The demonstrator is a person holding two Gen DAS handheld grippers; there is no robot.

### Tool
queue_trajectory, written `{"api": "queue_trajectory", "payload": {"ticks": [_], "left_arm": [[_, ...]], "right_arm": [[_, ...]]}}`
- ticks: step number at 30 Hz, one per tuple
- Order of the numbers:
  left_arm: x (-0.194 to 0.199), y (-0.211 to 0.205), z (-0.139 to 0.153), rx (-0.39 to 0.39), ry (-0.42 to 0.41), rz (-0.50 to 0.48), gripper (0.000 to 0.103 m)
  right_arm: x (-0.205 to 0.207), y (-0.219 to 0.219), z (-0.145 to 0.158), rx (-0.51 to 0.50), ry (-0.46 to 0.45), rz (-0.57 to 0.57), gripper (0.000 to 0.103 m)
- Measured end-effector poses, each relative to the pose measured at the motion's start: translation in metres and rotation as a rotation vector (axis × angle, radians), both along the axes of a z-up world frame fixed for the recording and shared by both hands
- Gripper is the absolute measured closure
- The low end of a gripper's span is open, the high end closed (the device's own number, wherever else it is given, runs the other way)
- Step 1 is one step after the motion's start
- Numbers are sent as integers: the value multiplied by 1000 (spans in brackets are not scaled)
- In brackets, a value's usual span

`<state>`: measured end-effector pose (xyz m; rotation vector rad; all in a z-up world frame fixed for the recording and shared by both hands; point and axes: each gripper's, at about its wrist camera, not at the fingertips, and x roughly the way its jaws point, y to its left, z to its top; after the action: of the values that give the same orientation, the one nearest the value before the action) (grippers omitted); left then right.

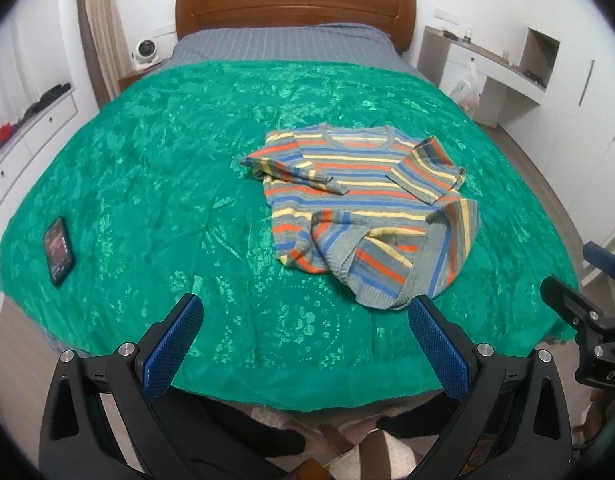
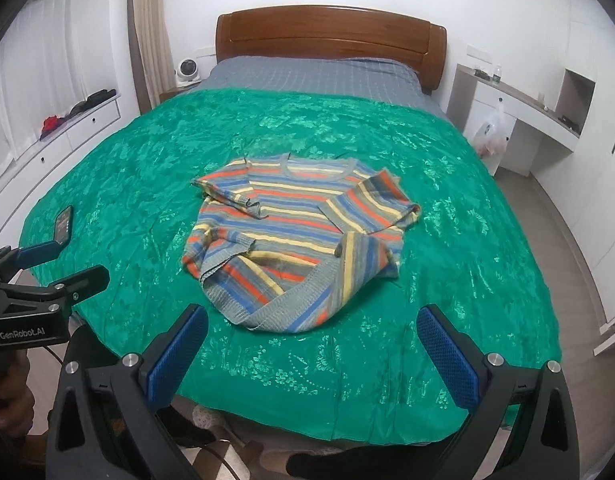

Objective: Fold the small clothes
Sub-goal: 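Move both grippers toward the crumpled striped sweater on the bed, then close the left gripper on the sweater hem while the right gripper grasps the hem too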

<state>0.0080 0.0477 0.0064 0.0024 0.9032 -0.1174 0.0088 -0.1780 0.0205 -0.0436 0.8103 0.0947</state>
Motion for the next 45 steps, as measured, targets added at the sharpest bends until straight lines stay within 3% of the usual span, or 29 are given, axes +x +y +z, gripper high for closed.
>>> {"api": "queue_trajectory", "payload": {"ticks": [4,17,33,40,45], "left_arm": [[0,-1,-9,-13,41,-2,0],[3,-8,-14,-5,44,-28,0],[7,22,-13,-26,34,60,0],[26,5,-30,0,61,0,1],[31,-8,-27,-9,41,-47,1]], "right_arm": [[2,1,-8,21,23,6,0],[8,4,-13,16,30,8,0],[9,-8,-7,-18,13,-44,0],[22,-26,-33,-22,80,-75,0],[21,-40,-37,-49,65,-86,0]]}}
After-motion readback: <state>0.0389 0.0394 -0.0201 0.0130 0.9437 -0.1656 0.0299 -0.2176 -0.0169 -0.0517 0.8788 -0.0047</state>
